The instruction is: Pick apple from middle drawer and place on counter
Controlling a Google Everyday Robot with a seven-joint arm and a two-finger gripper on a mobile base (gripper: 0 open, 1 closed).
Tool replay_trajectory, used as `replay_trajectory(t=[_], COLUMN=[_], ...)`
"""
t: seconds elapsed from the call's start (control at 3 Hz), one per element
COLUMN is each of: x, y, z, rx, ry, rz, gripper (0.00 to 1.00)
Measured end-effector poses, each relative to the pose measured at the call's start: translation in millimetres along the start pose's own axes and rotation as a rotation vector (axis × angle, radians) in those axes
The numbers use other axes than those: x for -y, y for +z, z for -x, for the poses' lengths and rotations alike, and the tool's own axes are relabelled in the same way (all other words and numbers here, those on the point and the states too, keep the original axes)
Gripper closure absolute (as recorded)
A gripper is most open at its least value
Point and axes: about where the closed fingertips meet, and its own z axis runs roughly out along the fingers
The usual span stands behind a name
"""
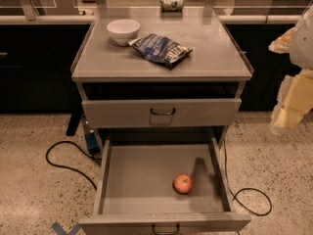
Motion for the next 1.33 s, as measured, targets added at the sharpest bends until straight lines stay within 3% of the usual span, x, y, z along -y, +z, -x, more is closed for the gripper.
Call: replay_trajectory(t=[0.33, 0.67, 1.0, 1.33], x=[-3, -29, -76, -120], y=[1, 11, 31, 79], z=[0, 9, 24, 45], rx=[0.003, 0.042, 0.126, 0.230], ry=[-0.003, -0.026, -0.056, -0.068], rz=[-0.011, -0.040, -0.074, -0.057], gripper=[0.00, 0.00, 0.00, 0.00])
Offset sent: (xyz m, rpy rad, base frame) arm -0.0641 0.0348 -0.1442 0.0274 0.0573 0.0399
